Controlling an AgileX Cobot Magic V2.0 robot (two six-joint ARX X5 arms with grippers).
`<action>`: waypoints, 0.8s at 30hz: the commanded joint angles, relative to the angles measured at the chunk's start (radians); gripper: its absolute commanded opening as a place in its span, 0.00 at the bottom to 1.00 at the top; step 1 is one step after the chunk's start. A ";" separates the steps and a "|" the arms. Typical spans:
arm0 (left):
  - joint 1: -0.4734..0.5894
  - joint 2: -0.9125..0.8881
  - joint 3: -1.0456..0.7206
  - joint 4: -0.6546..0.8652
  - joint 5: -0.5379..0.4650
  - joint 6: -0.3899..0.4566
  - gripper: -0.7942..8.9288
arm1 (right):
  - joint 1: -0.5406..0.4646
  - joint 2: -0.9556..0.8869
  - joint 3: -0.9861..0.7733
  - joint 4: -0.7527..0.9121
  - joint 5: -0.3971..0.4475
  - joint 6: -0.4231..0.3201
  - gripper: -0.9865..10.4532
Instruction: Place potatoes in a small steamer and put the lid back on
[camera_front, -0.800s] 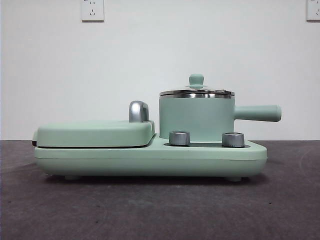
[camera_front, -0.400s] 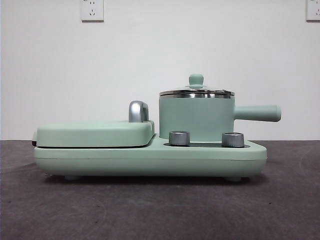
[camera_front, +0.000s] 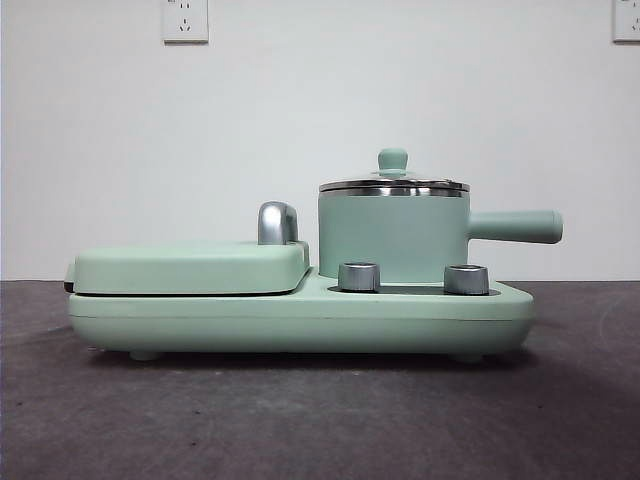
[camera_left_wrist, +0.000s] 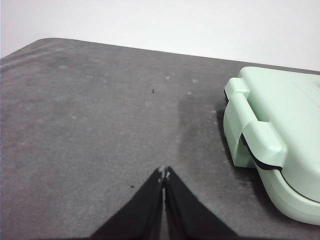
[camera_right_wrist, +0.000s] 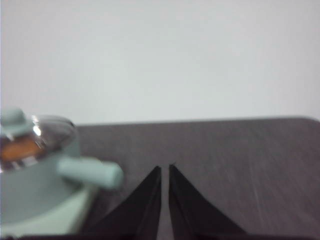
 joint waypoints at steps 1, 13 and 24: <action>-0.002 -0.002 -0.019 0.001 -0.001 -0.003 0.09 | -0.029 -0.041 -0.036 0.015 0.006 -0.010 0.11; -0.002 -0.002 -0.019 0.001 -0.001 -0.003 0.09 | -0.053 -0.174 -0.105 -0.199 0.006 -0.008 0.11; -0.002 -0.002 -0.019 0.001 -0.001 -0.003 0.09 | 0.015 -0.174 -0.105 -0.301 0.043 -0.026 0.10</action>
